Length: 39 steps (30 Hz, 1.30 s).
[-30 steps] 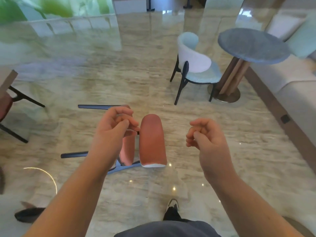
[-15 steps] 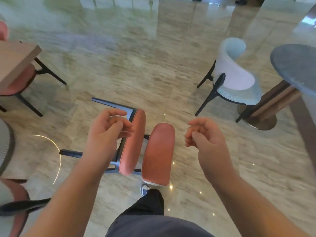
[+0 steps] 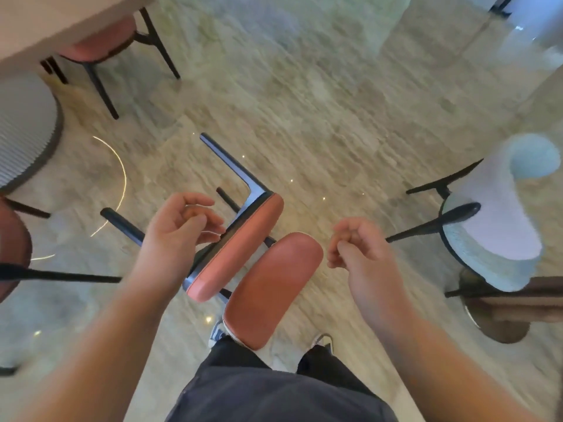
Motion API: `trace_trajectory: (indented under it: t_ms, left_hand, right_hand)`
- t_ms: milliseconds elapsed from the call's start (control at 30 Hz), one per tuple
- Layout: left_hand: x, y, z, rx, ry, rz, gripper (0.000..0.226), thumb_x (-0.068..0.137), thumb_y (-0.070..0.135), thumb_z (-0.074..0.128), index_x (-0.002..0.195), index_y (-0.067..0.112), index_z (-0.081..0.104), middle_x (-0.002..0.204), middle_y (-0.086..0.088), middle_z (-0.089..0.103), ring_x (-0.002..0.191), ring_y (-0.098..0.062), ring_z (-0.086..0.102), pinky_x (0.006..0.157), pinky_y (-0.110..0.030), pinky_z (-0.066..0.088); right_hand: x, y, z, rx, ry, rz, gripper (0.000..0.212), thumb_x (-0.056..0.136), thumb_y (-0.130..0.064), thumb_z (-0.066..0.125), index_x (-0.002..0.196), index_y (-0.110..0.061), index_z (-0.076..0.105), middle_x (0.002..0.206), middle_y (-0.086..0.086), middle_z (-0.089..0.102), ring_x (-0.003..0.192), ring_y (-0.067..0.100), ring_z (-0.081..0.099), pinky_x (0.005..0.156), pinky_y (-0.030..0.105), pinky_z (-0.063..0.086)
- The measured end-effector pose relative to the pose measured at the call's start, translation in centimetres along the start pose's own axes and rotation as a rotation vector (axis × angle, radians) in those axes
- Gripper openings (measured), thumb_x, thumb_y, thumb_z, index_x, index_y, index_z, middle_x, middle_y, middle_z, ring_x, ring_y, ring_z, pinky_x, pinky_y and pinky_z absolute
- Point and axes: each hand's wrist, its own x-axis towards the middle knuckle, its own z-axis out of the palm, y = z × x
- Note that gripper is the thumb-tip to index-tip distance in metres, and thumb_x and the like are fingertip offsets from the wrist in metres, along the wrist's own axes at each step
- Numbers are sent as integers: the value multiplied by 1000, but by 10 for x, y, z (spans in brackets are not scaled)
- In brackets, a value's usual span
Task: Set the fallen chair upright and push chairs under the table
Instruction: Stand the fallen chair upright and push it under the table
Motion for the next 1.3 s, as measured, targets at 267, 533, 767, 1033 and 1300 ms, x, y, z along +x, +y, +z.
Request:
trace_trajectory:
  t_ms: [267, 533, 767, 1033, 1300]
  left_hand:
    - [-67, -59, 92, 19, 351, -75, 43, 100, -14, 43, 102, 21, 69, 78, 2, 78, 73, -15, 76, 70, -23, 62]
    - [-155, -94, 219, 25, 498, -210, 48, 97, -22, 40, 100, 18, 67, 77, -1, 77, 70, -13, 72, 71, -22, 59]
    - [-185, -175, 256, -57, 613, -353, 59, 98, -22, 40, 96, 28, 71, 81, -10, 76, 74, -22, 72, 74, -31, 59]
    - [-149, -391, 288, -273, 720, -568, 40, 99, -15, 40, 100, 11, 70, 76, 2, 77, 73, -17, 76, 69, -30, 65]
    - [-107, -630, 327, -379, 553, -807, 27, 101, -6, 43, 102, 6, 67, 74, 0, 76, 80, -23, 76, 70, -33, 63]
  right_hand:
    - [78, 66, -78, -146, -494, -58, 27, 90, -7, 45, 97, -27, 63, 75, -4, 69, 70, 12, 65, 71, 27, 55]
    - [116, 138, -162, -405, -1018, -16, 44, 96, 1, 44, 94, -39, 61, 77, -13, 63, 77, 33, 58, 70, 48, 51]
    - [111, 231, -157, -432, -1036, 134, 51, 95, 7, 46, 90, -42, 62, 79, -5, 67, 75, 15, 62, 78, 45, 52]
    - [107, 422, -102, -381, -913, 269, 46, 94, 1, 43, 88, -40, 62, 74, -11, 67, 65, 8, 61, 66, 27, 54]
    - [139, 657, -75, -607, -910, 417, 33, 91, -2, 44, 92, -28, 63, 77, -1, 68, 64, 14, 58, 66, 37, 52]
